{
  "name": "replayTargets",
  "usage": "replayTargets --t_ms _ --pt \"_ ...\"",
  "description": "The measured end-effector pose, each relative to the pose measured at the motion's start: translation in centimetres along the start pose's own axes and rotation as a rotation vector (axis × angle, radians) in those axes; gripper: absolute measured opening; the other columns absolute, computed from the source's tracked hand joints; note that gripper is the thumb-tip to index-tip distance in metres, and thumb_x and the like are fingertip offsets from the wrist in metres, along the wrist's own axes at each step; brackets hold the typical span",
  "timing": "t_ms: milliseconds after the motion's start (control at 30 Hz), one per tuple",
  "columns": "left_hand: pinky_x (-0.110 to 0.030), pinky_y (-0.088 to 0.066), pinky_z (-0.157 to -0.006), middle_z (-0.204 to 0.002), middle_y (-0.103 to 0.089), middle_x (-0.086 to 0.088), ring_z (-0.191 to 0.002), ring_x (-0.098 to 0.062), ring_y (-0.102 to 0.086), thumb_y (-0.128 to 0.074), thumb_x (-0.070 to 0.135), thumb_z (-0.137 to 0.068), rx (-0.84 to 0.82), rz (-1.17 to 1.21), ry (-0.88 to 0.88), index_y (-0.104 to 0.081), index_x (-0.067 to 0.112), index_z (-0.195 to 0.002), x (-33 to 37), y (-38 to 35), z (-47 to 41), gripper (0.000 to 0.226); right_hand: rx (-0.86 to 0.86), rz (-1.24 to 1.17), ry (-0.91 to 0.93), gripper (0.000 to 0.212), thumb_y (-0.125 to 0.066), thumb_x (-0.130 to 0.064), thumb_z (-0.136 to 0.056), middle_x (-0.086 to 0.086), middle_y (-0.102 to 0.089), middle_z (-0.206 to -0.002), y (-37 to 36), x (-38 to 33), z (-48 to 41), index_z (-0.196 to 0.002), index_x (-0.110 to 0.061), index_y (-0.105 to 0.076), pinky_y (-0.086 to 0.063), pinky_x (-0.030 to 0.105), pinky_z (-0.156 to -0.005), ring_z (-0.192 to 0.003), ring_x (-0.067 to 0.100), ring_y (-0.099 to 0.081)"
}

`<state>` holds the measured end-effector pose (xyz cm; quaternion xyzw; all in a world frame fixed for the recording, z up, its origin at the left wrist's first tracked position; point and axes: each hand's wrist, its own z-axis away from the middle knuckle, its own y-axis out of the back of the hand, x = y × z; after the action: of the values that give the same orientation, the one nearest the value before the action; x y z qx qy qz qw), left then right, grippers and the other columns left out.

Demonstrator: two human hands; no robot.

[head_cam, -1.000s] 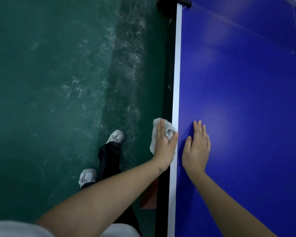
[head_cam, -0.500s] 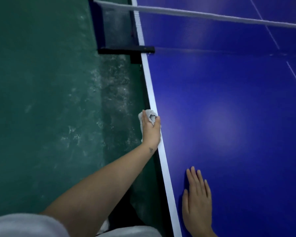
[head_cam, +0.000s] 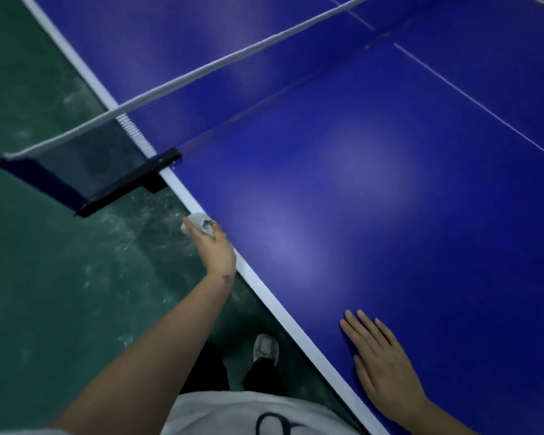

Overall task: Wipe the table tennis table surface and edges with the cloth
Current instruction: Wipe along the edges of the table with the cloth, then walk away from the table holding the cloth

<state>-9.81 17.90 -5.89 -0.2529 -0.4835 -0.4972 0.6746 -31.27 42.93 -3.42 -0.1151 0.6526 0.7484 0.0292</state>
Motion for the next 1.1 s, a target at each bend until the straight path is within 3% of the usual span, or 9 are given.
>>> replayTargets --t_ms 100,267,433,567,667,800,900,1000,1100 --pt "-0.022 -0.043 -0.086 -0.126 -0.05 -0.015 -0.103 -0.022 -0.056 -0.034 0.015 -0.101 -0.009 -0.007 0.007 -0.03 0.009 -0.141 1.0 0.8 -0.9 0.04 0.014 0.037 -0.018 0.048 -0.028 -0.021 -0.094 -0.001 -0.04 -0.146 0.1 0.0 0.2 -0.141 -0.015 -0.036 -0.018 0.033 -0.113 -0.144 0.01 -0.013" --pt "-0.013 -0.034 -0.034 -0.058 -0.049 0.002 -0.034 0.001 -0.045 -0.035 0.019 -0.101 -0.059 0.04 0.152 -0.04 0.018 -0.071 4.7 3.5 -3.0 0.03 0.052 0.072 -0.141 0.046 -0.022 -0.024 -0.098 -0.001 -0.043 -0.143 0.5 -1.7 0.1 -0.136 -0.016 -0.047 -0.018 0.03 -0.111 -0.137 0.013 -0.027" --pt "-0.03 -0.048 -0.069 -0.08 -0.055 -0.002 -0.065 -0.017 -0.057 -0.039 0.03 -0.101 -0.327 0.036 0.221 -0.052 0.014 -0.095 8.7 7.3 -3.6 0.021 0.326 -0.26 -0.598 0.035 -0.052 -0.009 -0.09 0.008 -0.057 -0.13 0.4 -7.7 -6.2 -0.125 -0.007 -0.058 -0.03 0.031 -0.105 -0.12 0.029 -0.053" --pt "-0.03 -0.051 -0.063 -0.077 -0.062 -0.004 -0.051 -0.011 -0.064 -0.042 0.033 -0.099 -0.564 -0.018 0.193 -0.057 0.011 -0.095 11.0 9.0 -2.8 0.027 0.485 -0.555 -0.643 0.039 -0.05 -0.005 -0.095 -0.001 -0.047 -0.136 2.2 -13.4 -13.5 -0.133 -0.008 -0.046 -0.02 0.016 -0.106 -0.126 0.016 -0.043" --pt "-0.034 -0.053 -0.075 -0.085 -0.064 -0.015 -0.071 -0.024 -0.065 -0.043 0.031 -0.098 -0.8 -0.159 0.122 -0.057 0.007 -0.107 12.0 9.1 -1.3 0.029 0.591 -0.647 -0.58 0.039 -0.043 -0.011 -0.098 -0.009 -0.039 -0.138 4.5 -16.8 -17.8 -0.137 -0.014 -0.041 -0.015 0.011 -0.106 -0.124 0.002 -0.033" --pt "-0.008 -0.047 -0.059 -0.092 -0.065 0.007 -0.08 0.002 -0.06 -0.039 0.018 -0.1 -1.293 -0.445 -0.13 -0.058 0.013 -0.11 11.7 9.0 0.4 0.022 0.787 -0.854 -0.64 0.034 -0.04 -0.017 -0.1 -0.016 -0.041 -0.131 6.9 -19.4 -20.5 -0.134 -0.023 -0.041 -0.023 0.015 -0.104 -0.122 0.0 -0.036" --pt "-0.015 -0.044 -0.06 -0.081 -0.063 0.004 -0.065 -0.001 -0.057 -0.031 0.028 -0.101 -1.66 -0.635 -0.368 -0.059 0.017 -0.108 10.7 9.6 1.8 0.031 0.877 -0.915 -0.714 0.034 -0.036 -0.035 -0.093 -0.025 -0.043 -0.127 7.2 -20.6 -19.5 -0.127 -0.036 -0.042 -0.023 0.006 -0.099 -0.119 -0.008 -0.038" --pt "-0.026 -0.05 -0.083 -0.103 -0.069 0.006 -0.096 -0.007 -0.064 -0.036 0.017 -0.098 -1.914 -0.704 -0.256 -0.061 0.016 -0.115 9.4 9.8 2.9 0.03 0.961 -0.89 -0.867 0.024 -0.041 -0.028 -0.098 -0.021 -0.048 -0.124 5.3 -20.6 -16.0 -0.12 -0.035 -0.045 -0.027 0.008 -0.099 -0.12 0.0 -0.044" --pt "-0.026 -0.048 -0.075 -0.089 -0.068 0.012 -0.083 -0.003 -0.061 -0.044 0.038 -0.088 -2.066 -0.839 -0.244 -0.067 0.028 -0.094 8.0 10.3 3.5 0.026 1.165 -1.011 -1.154 0.021 -0.038 -0.014 -0.101 -0.002 -0.055 -0.123 3.7 -20.7 -11.3 -0.116 -0.023 -0.051 -0.035 0.022 -0.102 -0.119 0.015 -0.05"
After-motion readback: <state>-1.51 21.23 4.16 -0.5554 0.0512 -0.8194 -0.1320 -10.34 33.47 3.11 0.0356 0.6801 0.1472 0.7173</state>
